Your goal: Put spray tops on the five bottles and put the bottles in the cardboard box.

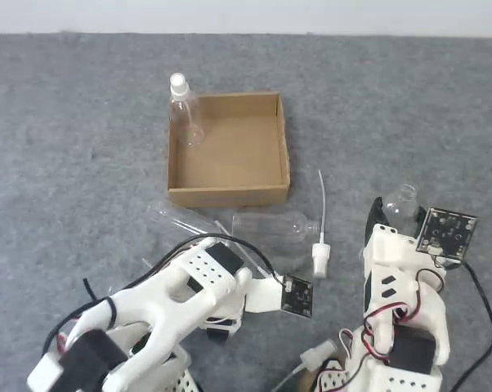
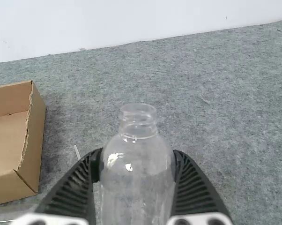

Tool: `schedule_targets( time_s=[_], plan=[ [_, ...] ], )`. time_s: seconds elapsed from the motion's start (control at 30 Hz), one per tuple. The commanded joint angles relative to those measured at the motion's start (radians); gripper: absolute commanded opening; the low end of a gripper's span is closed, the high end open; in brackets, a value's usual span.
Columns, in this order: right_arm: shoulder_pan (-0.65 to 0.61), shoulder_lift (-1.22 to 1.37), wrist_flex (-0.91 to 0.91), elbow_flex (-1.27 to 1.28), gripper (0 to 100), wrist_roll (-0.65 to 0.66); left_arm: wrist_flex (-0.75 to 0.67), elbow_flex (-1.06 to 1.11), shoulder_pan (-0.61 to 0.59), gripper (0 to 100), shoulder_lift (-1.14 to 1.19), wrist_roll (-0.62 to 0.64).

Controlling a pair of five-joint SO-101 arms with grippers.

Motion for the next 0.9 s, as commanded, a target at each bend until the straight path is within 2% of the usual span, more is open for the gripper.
schedule_targets(
  time_s=[0.0, 0.23, 0.33, 0.67, 0.87],
  plan=[
    [0.013, -0.015, -0.025, -0.005, 0.6, -0.008, -0.018, -0.033, 0.003, 16, 0.008, 0.021],
    [0.013, -0.013, -0.061, 0.021, 0.6, -0.006, -0.012, -0.035, 0.000, 11, 0.003, 0.025],
    [0.013, -0.013, -0.065, 0.023, 0.6, -0.006, -0.006, -0.053, -0.005, 10, 0.003, 0.083],
    [0.013, -0.013, -0.064, 0.025, 0.6, -0.006, 0.210, -0.251, -0.005, 10, 0.002, 0.190],
    [0.013, -0.013, -0.062, 0.025, 0.6, -0.006, 0.292, -0.344, -0.005, 10, 0.002, 0.230]
  ],
)
